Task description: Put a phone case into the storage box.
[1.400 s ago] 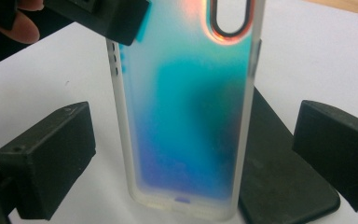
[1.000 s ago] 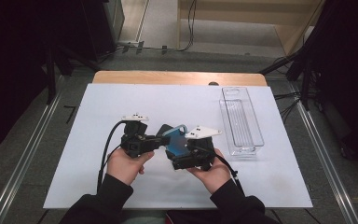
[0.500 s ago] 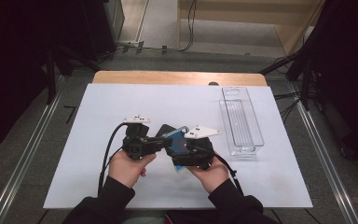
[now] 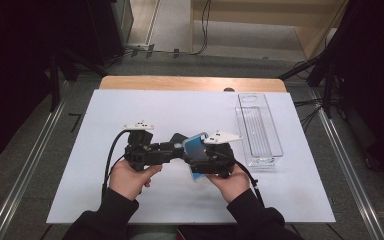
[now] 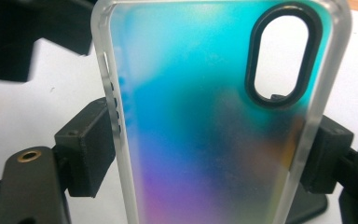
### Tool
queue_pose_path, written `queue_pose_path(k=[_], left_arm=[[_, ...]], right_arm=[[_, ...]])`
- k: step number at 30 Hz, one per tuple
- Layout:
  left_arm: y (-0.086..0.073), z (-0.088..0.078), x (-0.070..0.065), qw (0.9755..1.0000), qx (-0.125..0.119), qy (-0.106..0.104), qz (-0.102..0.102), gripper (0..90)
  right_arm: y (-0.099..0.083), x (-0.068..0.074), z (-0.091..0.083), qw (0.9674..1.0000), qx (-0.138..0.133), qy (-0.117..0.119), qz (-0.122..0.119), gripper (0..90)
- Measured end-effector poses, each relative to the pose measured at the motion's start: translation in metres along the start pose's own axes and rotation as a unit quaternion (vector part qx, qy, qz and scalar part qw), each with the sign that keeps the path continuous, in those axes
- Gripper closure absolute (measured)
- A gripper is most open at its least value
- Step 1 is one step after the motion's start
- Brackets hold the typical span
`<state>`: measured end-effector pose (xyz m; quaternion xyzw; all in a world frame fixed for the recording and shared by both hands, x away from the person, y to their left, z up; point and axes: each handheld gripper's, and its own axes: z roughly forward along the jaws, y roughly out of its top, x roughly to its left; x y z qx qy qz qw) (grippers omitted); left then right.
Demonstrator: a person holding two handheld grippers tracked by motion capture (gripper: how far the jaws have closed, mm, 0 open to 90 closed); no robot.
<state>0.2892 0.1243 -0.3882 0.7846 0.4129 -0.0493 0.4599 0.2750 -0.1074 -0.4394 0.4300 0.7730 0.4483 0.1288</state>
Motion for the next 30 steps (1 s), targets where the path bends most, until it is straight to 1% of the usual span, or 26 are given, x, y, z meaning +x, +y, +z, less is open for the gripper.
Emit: queue_pose_path(k=[2,5,6,7,9,11,13,15,16,18,19,20,22,24,25,26,29,30], left_arm=[[-0.001,0.0,0.001,1.0,0.004,-0.004,0.007,44.9],[-0.003,-0.001,0.003,0.9992,0.001,-0.017,0.037,41.7],[-0.004,0.0,0.003,0.9985,0.004,-0.019,0.052,40.9],[-0.005,0.0,0.004,0.9979,0.01,-0.019,0.062,39.9],[-0.008,0.001,0.006,0.9959,0.021,-0.013,0.087,39.1],[-0.011,0.001,0.009,0.9945,0.025,-0.016,0.1,36.9],[-0.014,0.002,0.013,0.9931,0.031,-0.028,0.11,36.5],[-0.017,0.003,0.016,0.9913,0.037,-0.036,0.121,35.9],[-0.019,0.004,0.017,0.9902,0.041,-0.036,0.129,34.0],[-0.023,0.005,0.019,0.9862,0.053,-0.031,0.153,34.1],[-0.025,0.006,0.02,0.9846,0.055,-0.029,0.163,34.0],[-0.027,0.007,0.022,0.9836,0.057,-0.028,0.169,34.0],[-0.031,0.008,0.025,0.9828,0.055,-0.029,0.174,33.9],[-0.035,0.009,0.029,0.9831,0.054,-0.031,0.172,33.9],[-0.037,0.009,0.031,0.9838,0.054,-0.032,0.168,33.9],[-0.038,0.008,0.033,0.9832,0.057,-0.03,0.171,33.8],[-0.045,0.007,0.038,0.9835,0.052,-0.036,0.169,33.9],[-0.047,0.006,0.039,0.9829,0.05,-0.036,0.173,33.9]], right_arm=[[0.0,-0.003,-0.001,1.0,-0.002,0.001,0.004,17.4],[0.001,-0.008,-0.003,0.9999,-0.004,0.011,0.005,17.4],[0.001,-0.01,-0.003,0.9999,-0.001,0.017,0.004,17.3],[0.001,-0.012,-0.003,0.9997,0.0,0.024,0.008,17.4],[0.001,-0.015,-0.004,0.9994,0.001,0.033,0.006,17.4],[0.001,-0.016,-0.004,0.9993,0.002,0.038,-0.001,17.4],[0.001,-0.018,-0.006,0.9989,0.003,0.047,-0.009,17.4],[0.002,-0.019,-0.007,0.9981,0.002,0.06,-0.013,17.4],[0.002,-0.02,-0.008,0.9977,0.0,0.066,-0.015,17.4],[0.003,-0.021,-0.009,0.9968,0.0,0.078,-0.017,17.4],[0.004,-0.021,-0.009,0.9962,-0.001,0.085,-0.02,17.4],[0.004,-0.022,-0.009,0.9957,0.0,0.089,-0.022,17.3],[0.004,-0.021,-0.01,0.9951,0.002,0.096,-0.024,17.4],[0.004,-0.022,-0.01,0.9945,0.002,0.101,-0.027,17.4],[0.004,-0.022,-0.01,0.994,0.004,0.105,-0.029,17.3],[0.005,-0.023,-0.011,0.9937,0.004,0.108,-0.032,17.4],[0.006,-0.024,-0.013,0.9924,0.005,0.114,-0.045,17.3],[0.006,-0.024,-0.014,0.9921,0.006,0.116,-0.046,17.3]])
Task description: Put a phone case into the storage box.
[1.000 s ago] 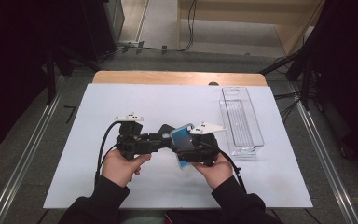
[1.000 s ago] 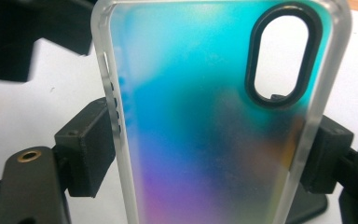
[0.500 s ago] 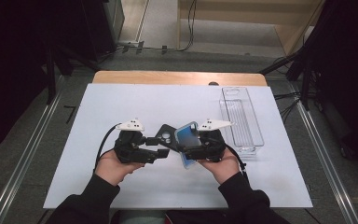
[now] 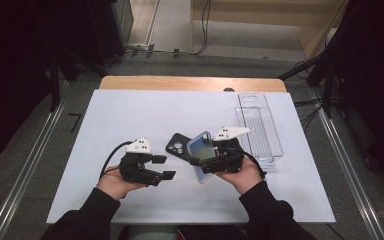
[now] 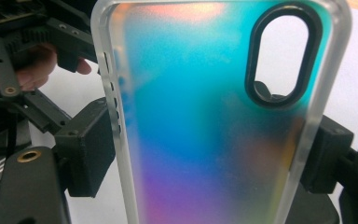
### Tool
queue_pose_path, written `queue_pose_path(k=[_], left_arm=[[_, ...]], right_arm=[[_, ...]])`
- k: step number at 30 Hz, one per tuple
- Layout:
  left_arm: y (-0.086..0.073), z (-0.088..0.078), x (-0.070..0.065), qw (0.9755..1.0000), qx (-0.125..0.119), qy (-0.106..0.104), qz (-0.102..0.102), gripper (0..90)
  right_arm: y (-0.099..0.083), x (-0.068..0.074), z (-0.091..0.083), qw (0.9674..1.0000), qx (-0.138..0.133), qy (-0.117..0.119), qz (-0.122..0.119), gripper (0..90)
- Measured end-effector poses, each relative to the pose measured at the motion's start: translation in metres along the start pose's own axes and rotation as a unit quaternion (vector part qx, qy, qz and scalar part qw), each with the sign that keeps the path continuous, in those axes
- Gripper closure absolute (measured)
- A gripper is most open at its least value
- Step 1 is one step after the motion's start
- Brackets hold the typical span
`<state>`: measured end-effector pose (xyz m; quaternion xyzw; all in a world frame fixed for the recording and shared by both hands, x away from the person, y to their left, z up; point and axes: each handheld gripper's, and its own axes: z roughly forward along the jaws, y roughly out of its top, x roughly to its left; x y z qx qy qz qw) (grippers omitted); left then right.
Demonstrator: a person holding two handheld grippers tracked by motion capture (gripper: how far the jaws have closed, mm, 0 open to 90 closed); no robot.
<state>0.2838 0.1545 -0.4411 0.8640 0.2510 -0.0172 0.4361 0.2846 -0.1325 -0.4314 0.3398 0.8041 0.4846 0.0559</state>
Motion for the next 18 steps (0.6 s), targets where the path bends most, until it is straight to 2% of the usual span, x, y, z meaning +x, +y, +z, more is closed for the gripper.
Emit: queue_pose_path(k=[4,7,9,13,18], left_arm=[[-0.008,-0.002,0.0,1.0,0.003,0.003,0.008,33.9],[-0.013,-0.004,0.001,0.9999,0.009,0.006,0.005,33.8],[-0.016,-0.005,0.002,0.9999,0.011,0.006,-0.001,33.8],[-0.022,-0.008,0.003,0.9992,0.027,0.024,-0.016,33.8],[-0.028,-0.015,0.003,0.9993,0.016,0.021,-0.025,33.8]], right_arm=[[0.001,-0.003,-0.003,1.0,0.001,0.006,0.002,17.3],[0.002,-0.004,-0.006,1.0,0.002,0.005,0.002,17.3],[0.002,-0.006,-0.008,1.0,0.001,0.005,0.003,17.3],[0.004,-0.008,-0.012,1.0,-0.002,0.0,0.0,17.3],[0.006,-0.013,-0.019,1.0,-0.004,0.002,0.006,17.4]])
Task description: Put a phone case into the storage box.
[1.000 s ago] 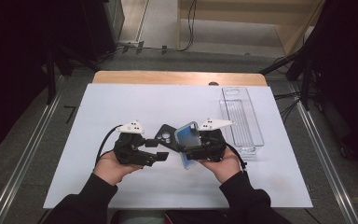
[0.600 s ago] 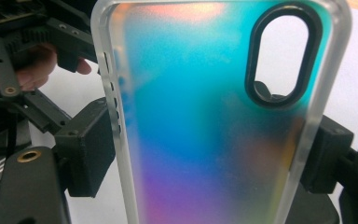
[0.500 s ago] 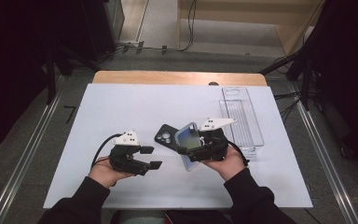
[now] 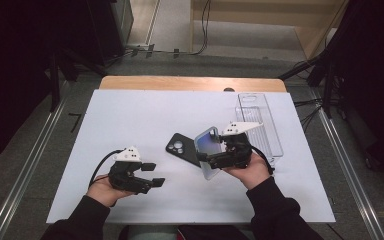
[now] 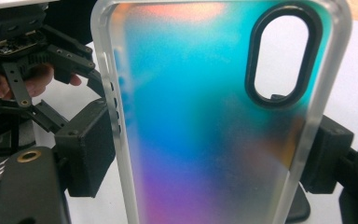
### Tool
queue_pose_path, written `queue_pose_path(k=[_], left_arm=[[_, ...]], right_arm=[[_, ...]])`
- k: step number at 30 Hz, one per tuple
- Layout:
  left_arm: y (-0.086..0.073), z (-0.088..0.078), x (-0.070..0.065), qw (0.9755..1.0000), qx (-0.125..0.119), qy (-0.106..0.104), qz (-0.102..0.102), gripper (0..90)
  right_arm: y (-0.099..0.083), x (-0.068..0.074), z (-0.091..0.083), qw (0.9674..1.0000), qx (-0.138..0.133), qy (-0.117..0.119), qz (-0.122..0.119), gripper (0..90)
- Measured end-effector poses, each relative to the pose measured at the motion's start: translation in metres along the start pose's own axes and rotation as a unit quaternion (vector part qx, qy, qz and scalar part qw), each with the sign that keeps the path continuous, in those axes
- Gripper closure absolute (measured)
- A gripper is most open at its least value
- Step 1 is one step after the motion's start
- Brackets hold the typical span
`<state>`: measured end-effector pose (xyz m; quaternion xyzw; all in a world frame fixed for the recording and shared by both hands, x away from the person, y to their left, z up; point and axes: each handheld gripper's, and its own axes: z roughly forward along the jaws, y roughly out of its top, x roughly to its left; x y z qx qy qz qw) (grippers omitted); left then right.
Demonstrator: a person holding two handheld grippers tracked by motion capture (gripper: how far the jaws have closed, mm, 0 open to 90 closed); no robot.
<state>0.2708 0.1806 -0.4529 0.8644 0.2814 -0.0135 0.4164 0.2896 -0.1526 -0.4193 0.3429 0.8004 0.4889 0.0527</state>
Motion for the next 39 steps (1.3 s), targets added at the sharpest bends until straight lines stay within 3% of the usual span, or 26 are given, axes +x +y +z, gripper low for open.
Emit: queue_pose_path(k=[8,25,31,39], left_arm=[[-0.006,-0.007,0.001,0.9999,-0.004,0.006,-0.011,33.8],[-0.015,-0.015,0.0,0.9993,-0.007,0.021,-0.031,33.8],[-0.018,-0.018,0.0,0.9988,-0.01,0.025,-0.04,33.8],[-0.021,-0.021,0.0,0.9985,-0.01,0.027,-0.046,33.8]], right_arm=[[0.007,-0.008,-0.016,0.9999,-0.01,-0.005,0.006,17.3],[0.024,-0.03,-0.055,0.997,-0.045,-0.053,0.034,17.3],[0.026,-0.039,-0.066,0.9936,-0.065,-0.077,0.052,17.3],[0.026,-0.054,-0.078,0.9858,-0.083,-0.125,0.076,17.3]])
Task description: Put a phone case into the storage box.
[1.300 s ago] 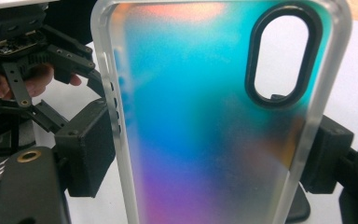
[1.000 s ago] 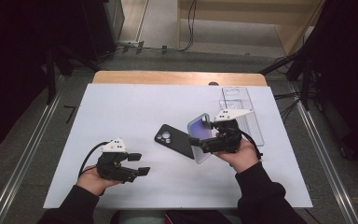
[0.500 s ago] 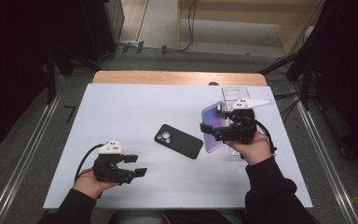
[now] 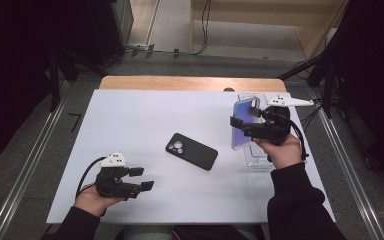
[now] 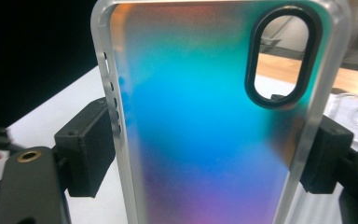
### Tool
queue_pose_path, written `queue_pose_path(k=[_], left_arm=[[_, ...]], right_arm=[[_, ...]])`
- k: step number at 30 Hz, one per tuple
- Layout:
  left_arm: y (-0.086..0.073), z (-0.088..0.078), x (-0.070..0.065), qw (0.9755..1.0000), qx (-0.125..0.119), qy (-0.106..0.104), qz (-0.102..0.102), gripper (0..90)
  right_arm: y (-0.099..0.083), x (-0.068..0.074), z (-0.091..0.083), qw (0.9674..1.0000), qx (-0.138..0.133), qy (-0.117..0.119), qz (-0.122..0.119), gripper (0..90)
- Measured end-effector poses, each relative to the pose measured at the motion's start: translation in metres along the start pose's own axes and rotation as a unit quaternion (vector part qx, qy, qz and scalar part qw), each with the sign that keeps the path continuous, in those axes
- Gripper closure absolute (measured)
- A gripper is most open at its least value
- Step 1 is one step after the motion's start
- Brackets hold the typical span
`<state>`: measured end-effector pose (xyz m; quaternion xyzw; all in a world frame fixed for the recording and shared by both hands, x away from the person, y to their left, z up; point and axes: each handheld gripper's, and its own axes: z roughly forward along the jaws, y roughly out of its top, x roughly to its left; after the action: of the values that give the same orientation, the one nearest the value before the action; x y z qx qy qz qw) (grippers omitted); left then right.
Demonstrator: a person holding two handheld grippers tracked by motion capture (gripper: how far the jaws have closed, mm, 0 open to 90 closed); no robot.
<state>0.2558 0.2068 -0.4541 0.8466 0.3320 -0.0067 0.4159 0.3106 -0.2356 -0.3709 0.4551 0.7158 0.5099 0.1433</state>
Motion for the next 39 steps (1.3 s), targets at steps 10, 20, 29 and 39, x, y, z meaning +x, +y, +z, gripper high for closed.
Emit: queue_pose_path(k=[10,20,29,39], left_arm=[[0.001,0.003,0.001,1.0,0.0,-0.006,-0.005,33.8],[0.002,0.004,0.002,1.0,0.001,-0.008,-0.006,33.9],[0.002,0.003,0.001,1.0,-0.003,-0.006,-0.007,33.9],[0.002,0.004,0.001,0.9999,-0.001,-0.008,-0.007,33.9]], right_arm=[[-0.002,-0.02,-0.009,0.9965,-0.024,-0.079,0.016,17.3],[-0.006,-0.037,-0.01,0.9909,-0.033,-0.127,0.03,17.2],[-0.007,-0.052,0.001,0.9858,-0.033,-0.156,0.054,17.1],[0.0,-0.079,0.02,0.983,-0.018,-0.175,0.053,17.1]])
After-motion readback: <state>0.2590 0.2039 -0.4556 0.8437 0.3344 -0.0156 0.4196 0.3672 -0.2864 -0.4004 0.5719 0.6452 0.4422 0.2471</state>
